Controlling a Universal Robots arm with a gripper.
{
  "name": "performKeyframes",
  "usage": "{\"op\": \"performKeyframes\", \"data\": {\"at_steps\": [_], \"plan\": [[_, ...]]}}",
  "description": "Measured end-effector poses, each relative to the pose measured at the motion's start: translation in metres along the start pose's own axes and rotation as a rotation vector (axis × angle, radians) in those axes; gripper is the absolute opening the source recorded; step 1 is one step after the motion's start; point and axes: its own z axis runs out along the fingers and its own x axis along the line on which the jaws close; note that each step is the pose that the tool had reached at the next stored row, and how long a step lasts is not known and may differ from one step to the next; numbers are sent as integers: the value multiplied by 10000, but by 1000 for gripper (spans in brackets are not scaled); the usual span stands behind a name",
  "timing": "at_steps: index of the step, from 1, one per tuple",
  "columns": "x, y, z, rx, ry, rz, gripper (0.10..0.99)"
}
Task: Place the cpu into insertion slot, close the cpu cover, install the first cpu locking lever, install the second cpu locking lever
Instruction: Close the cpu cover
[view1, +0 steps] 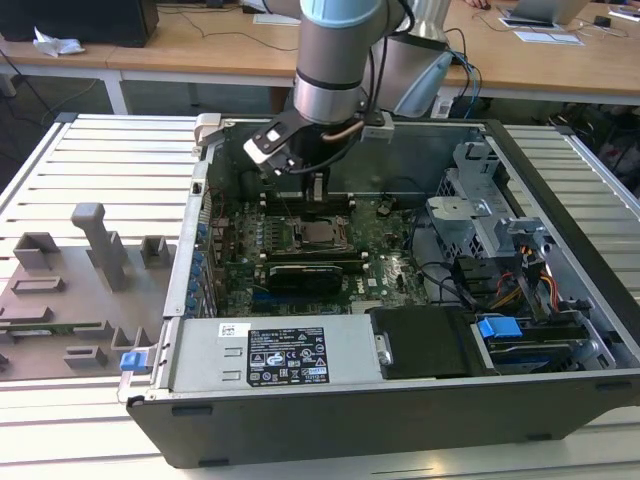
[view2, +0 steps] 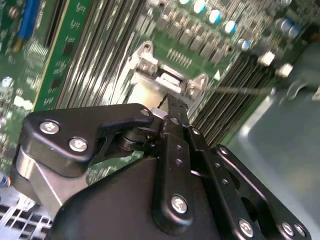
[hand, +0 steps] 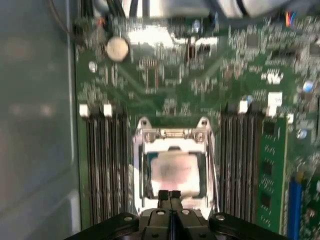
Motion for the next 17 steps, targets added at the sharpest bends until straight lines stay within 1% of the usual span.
{"op": "performKeyframes", "data": {"at_steps": [1,4,9,11,15,16,17], "plan": [[0,-35,29,-1,2,1,106],[-2,-85,83,-1,0,0,106],[-2,-129,165,-1,1,0,106],[-3,-141,174,1,-2,-2,106],[-3,-133,178,0,2,-44,106],[-3,-120,178,0,11,-55,106],[-1,-66,176,-1,25,-56,106]]}}
